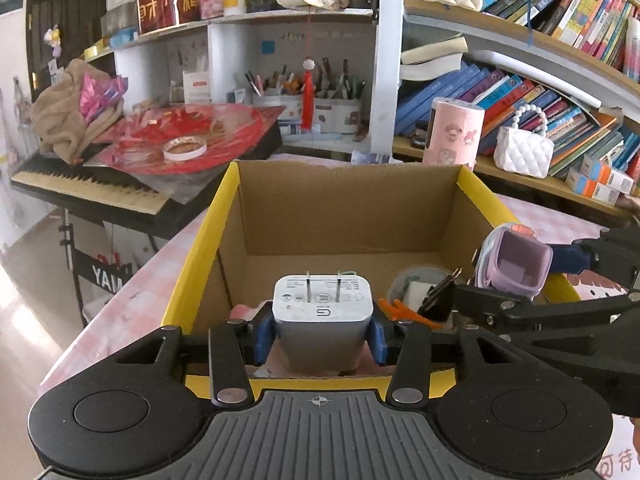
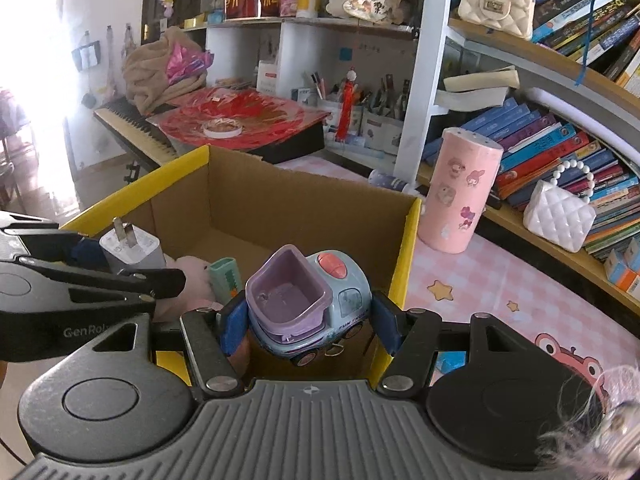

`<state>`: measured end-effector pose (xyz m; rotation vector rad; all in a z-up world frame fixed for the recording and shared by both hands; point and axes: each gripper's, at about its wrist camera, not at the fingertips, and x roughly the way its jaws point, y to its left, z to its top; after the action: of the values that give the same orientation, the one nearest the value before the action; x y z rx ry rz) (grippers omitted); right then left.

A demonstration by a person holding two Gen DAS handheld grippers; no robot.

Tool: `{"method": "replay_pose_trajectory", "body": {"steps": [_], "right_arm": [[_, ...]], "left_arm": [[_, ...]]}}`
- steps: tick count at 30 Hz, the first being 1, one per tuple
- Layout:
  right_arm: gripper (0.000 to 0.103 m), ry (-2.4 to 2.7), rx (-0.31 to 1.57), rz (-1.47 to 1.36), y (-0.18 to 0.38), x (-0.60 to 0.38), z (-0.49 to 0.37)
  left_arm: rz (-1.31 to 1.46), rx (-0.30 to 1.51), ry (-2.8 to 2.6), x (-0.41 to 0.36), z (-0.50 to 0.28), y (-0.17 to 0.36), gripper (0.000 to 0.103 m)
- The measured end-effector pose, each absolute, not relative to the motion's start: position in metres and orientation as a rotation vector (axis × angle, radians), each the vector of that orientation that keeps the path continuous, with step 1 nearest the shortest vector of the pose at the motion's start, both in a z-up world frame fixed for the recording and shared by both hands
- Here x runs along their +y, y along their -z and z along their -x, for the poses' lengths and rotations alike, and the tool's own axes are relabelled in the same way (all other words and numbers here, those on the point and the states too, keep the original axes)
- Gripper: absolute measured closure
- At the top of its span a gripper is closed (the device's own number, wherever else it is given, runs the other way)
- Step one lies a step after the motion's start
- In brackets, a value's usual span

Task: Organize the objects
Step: 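Lower the charger into the box and open the left tool while the right tool releases the car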

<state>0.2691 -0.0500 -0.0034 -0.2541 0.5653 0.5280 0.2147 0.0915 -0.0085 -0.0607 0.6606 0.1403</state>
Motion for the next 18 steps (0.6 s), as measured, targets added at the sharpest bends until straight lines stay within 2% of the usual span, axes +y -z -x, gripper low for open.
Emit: {"method": "replay_pose_trajectory", "body": {"steps": [2, 5, 18], "right_arm": [[0.042, -0.534, 0.574, 0.254, 0.005, -0.05, -0.27], [0.042, -0.541, 0.573, 0.251, 0.006, -0.049, -0.272], [0.041, -0.557, 0.637, 0.205, 0.009, -0.037, -0.277]], "left_arm": [[0.056, 0.656, -0.177, 0.094, -0.214, 0.005, 0.039], [0.092, 0.602, -0.193, 0.101, -0.206, -0.006, 0.033], [0.174, 0.5, -0.224, 0.106, -0.168, -0.026, 0.028]]}}
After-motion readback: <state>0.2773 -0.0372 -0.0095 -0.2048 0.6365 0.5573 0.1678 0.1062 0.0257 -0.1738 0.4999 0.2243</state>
